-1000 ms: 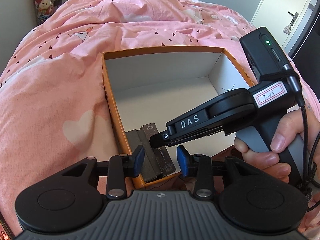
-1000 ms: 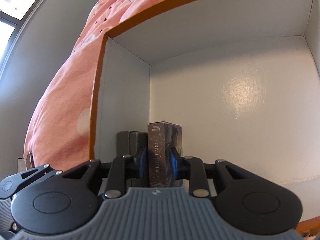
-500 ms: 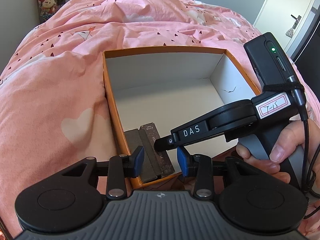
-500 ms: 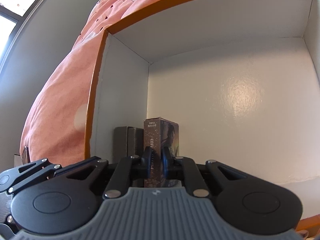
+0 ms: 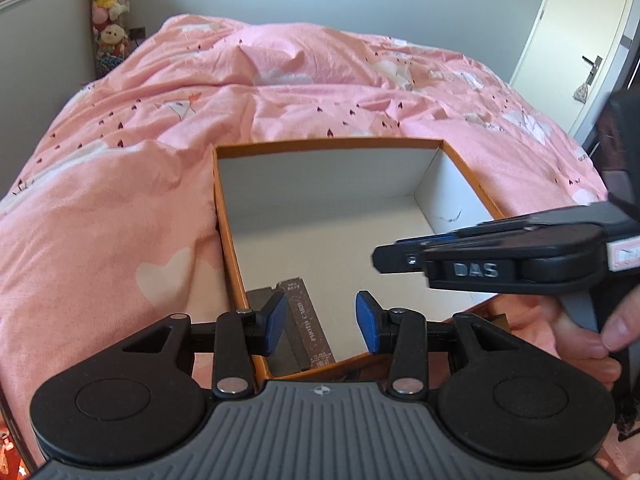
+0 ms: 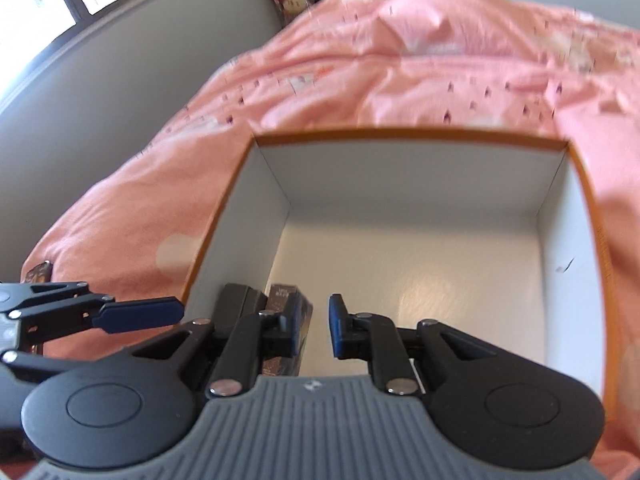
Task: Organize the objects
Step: 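Withdraw both grippers from the orange box toward the remaining items, then grasp the pink pouch bag with the left gripper while the right reaches toward the pink card holder, then grasp the pink snap card holder with the right gripper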
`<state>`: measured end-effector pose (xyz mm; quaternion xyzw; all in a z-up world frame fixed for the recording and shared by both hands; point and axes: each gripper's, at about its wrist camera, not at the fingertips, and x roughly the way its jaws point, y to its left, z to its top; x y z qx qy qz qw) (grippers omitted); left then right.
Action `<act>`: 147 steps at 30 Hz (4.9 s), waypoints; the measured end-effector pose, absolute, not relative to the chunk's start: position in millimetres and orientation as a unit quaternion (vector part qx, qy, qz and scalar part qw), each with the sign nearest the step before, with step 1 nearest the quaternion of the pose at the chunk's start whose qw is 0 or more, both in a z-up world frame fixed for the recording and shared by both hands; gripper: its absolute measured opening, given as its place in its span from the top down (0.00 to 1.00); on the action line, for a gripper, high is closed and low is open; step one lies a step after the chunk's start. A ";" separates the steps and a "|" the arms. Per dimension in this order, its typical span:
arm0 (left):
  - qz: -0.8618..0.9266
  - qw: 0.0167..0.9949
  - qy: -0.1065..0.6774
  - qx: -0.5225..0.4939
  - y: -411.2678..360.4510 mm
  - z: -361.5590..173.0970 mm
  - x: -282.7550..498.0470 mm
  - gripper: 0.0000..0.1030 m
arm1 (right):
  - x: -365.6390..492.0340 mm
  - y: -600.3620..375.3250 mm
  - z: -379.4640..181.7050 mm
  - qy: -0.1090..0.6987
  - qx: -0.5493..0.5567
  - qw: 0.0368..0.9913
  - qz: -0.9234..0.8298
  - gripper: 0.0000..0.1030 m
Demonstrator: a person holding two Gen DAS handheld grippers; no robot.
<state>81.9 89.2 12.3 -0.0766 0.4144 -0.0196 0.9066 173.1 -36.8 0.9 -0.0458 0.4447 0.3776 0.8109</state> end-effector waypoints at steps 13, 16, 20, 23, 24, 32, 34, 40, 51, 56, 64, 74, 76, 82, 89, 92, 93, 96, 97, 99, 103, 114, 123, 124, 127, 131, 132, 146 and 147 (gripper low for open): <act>-0.058 0.912 0.395 -0.090 64.5 35.5 63.8 0.50 | 116.2 -108.6 40.0 0.358 -0.059 0.857 0.366 0.61; -0.089 0.895 0.423 -0.109 61.2 28.4 60.4 0.52 | 113.8 -127.2 36.8 0.382 -0.050 0.859 0.338 0.61; -0.109 0.880 0.447 -0.114 50.8 14.9 58.4 0.53 | 107.2 -153.8 27.9 0.412 -0.040 0.859 0.299 0.61; -0.133 0.868 0.463 -0.121 43.0 7.0 56.3 0.53 | 100.7 -169.8 18.6 0.432 -0.041 0.858 0.274 0.61; -0.140 0.864 0.468 -0.124 41.0 4.5 56.6 0.53 | 98.6 -174.6 14.7 0.441 -0.038 0.856 0.269 0.61; -0.184 0.845 0.496 -0.083 20.4 0.5 45.9 0.53 | 80.9 -198.8 -1.3 0.493 -0.011 0.821 0.288 0.68; -0.200 0.836 0.506 -0.067 15.0 1.7 39.8 0.53 | 73.3 -201.1 2.3 0.495 -0.027 0.817 0.295 0.68; -0.244 0.820 0.518 -0.016 -3.6 2.2 22.4 0.48 | 59.2 -203.0 6.5 0.514 -0.059 0.790 0.328 0.69; -0.267 0.819 0.507 0.041 -28.1 -7.1 17.6 0.39 | 61.8 -182.4 0.5 0.510 -0.075 0.779 0.358 0.75; -0.270 0.820 0.500 0.071 -36.5 -16.5 18.7 0.44 | 71.8 -165.4 -6.8 0.518 -0.059 0.767 0.375 0.76; -0.248 0.830 0.497 0.061 -31.1 -15.2 20.8 0.74 | 73.5 -159.3 -4.4 0.507 -0.077 0.779 0.361 0.76; -0.121 0.861 0.493 -0.015 22.7 4.7 32.4 0.86 | 75.1 -162.3 16.5 0.476 -0.071 0.802 0.354 0.76; -0.108 0.860 0.498 -0.027 31.1 3.9 34.5 0.85 | 74.9 -158.3 13.5 0.479 -0.074 0.797 0.360 0.76; -0.109 0.851 0.513 -0.021 37.3 3.9 30.3 0.84 | 72.5 -132.9 -14.2 0.516 -0.083 0.763 0.380 0.76; -0.099 0.870 0.482 -0.006 34.8 3.1 28.4 0.78 | 81.8 -109.6 -30.2 0.516 -0.101 0.765 0.372 0.77; -0.111 0.880 0.459 0.053 23.7 6.5 21.9 0.78 | 85.7 -109.5 -28.3 0.512 -0.100 0.770 0.367 0.77; -0.118 0.880 0.456 0.064 21.4 6.6 20.9 0.77 | 86.5 -111.2 -26.8 0.510 -0.100 0.772 0.365 0.77; -0.138 0.878 0.452 0.078 15.9 5.1 19.9 0.76 | 89.8 -119.9 -23.8 0.509 -0.094 0.779 0.355 0.77; -0.148 0.876 0.449 0.091 12.2 4.6 19.0 0.76 | 90.7 -123.6 -23.1 0.509 -0.094 0.781 0.350 0.77; -0.166 0.871 0.445 0.126 2.0 2.4 16.7 0.73 | 91.7 -130.9 -21.9 0.509 -0.092 0.786 0.340 0.76; -0.202 0.848 0.447 0.201 -17.6 -10.9 16.6 0.60 | 90.5 -142.4 -27.1 0.528 -0.082 0.778 0.331 0.76; -0.229 0.777 0.448 0.379 -54.9 -47.0 27.3 0.48 | 98.6 -151.7 -45.8 0.561 -0.088 0.769 0.296 0.61; -0.205 0.776 0.475 0.361 -59.3 -69.6 43.8 0.57 | 126.4 -150.6 -57.9 0.583 -0.108 0.751 0.291 0.53; -0.196 0.783 0.479 0.346 -56.1 -67.9 45.5 0.62 | 129.2 -149.7 -60.1 0.587 -0.108 0.748 0.290 0.53; -0.168 0.807 0.488 0.288 -41.8 -58.7 50.3 0.72 | 133.7 -147.5 -66.4 0.607 -0.109 0.734 0.284 0.47; -0.136 0.839 0.502 0.160 -13.1 -42.9 57.9 0.78 | 135.2 -147.1 -70.3 0.616 -0.119 0.726 0.283 0.39; -0.129 0.844 0.503 0.131 -6.7 -39.9 59.2 0.78 | 136.6 -147.3 -71.4 0.619 -0.115 0.723 0.284 0.37; -0.103 0.859 0.496 -0.078 35.1 -18.3 68.9 0.80 | 154.2 -140.4 -92.0 0.650 -0.052 0.700 0.291 0.29; -0.103 0.858 0.496 -0.083 36.7 -17.0 65.0 0.80 | 152.8 -141.6 -88.9 0.648 -0.051 0.703 0.289 0.32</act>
